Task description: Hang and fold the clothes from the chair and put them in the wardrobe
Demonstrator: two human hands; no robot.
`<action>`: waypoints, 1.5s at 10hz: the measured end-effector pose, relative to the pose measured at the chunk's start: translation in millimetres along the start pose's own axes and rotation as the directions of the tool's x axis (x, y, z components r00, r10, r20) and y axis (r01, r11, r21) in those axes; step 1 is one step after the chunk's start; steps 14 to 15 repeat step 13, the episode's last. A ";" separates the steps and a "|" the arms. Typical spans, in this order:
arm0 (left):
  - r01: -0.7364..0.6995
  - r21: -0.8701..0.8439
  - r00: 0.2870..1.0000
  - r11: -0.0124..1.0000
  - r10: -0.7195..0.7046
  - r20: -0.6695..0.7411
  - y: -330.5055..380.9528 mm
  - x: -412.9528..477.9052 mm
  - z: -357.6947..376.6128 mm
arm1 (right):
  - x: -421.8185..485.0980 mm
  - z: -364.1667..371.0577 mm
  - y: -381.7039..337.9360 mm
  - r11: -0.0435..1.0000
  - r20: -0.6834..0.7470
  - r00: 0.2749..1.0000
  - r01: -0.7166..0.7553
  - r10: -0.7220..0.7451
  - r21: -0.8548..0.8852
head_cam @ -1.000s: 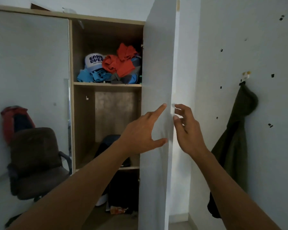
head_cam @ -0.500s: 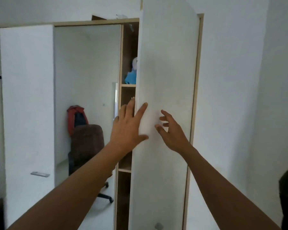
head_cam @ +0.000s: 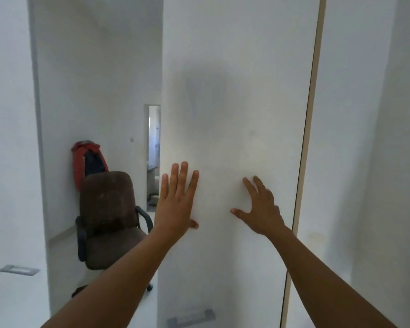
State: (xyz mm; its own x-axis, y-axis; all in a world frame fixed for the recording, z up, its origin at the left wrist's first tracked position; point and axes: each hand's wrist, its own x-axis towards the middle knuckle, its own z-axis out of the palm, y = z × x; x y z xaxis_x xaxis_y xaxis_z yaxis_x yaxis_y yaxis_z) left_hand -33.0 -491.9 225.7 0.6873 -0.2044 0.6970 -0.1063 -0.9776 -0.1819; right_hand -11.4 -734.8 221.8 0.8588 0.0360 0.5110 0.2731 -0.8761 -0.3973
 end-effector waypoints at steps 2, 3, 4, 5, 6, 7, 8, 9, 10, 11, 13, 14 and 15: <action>0.003 -0.159 0.998 0.987 0.006 0.060 -9.4 5.5 74.6 | -3.3 56.0 30.1 0.976 0.003 0.999 -0.035 0.037 -0.216; 0.002 -0.188 0.997 0.982 0.013 0.081 -16.6 15.7 100.4 | 5.6 80.2 38.0 0.951 -0.050 0.999 -0.032 0.017 -0.306; -0.008 -0.214 0.997 0.977 0.025 0.079 -24.0 30.5 119.9 | 19.9 102.4 41.3 0.944 -0.140 0.990 -0.053 0.007 -0.325; -0.031 -0.240 0.997 0.970 0.047 0.060 -30.3 41.4 137.0 | 29.5 117.9 45.0 0.925 -0.210 0.978 -0.089 0.011 -0.369; -0.047 -0.263 0.998 0.964 0.059 0.037 -35.2 47.4 146.2 | 31.9 121.9 45.8 0.904 -0.247 0.969 -0.117 0.013 -0.412; -0.053 -0.268 0.997 0.962 0.066 0.043 -38.0 46.1 141.9 | 30.8 118.7 40.8 0.911 -0.235 0.972 -0.114 0.019 -0.396; -0.041 -0.266 0.998 0.963 0.052 0.033 -34.3 41.3 135.1 | 26.5 112.3 37.2 0.922 -0.235 0.972 -0.114 0.026 -0.370; -0.040 -0.273 0.998 0.961 0.051 0.033 -29.7 34.5 126.0 | 18.0 102.7 33.7 0.928 -0.191 0.981 -0.090 0.021 -0.361; -0.048 -0.302 0.994 0.952 0.075 0.080 -32.0 27.6 113.3 | 11.1 83.4 30.3 0.953 -0.125 0.992 -0.028 -0.010 -0.302; -0.029 -0.376 0.992 0.926 0.072 0.101 -35.0 24.8 93.9 | 8.2 54.9 27.0 0.981 -0.021 1.000 -0.004 0.000 -0.193; 0.180 -0.659 0.928 0.730 0.096 0.360 -36.7 -39.5 75.9 | -6.2 -16.6 18.3 0.979 -0.162 0.987 0.048 -0.015 0.200; 0.180 -0.659 0.928 0.730 0.096 0.360 -36.7 -39.5 75.9 | -6.2 -16.6 18.3 0.979 -0.162 0.987 0.048 -0.015 0.200; 0.180 -0.659 0.928 0.730 0.096 0.360 -36.7 -39.5 75.9 | -6.2 -16.6 18.3 0.979 -0.162 0.987 0.048 -0.015 0.200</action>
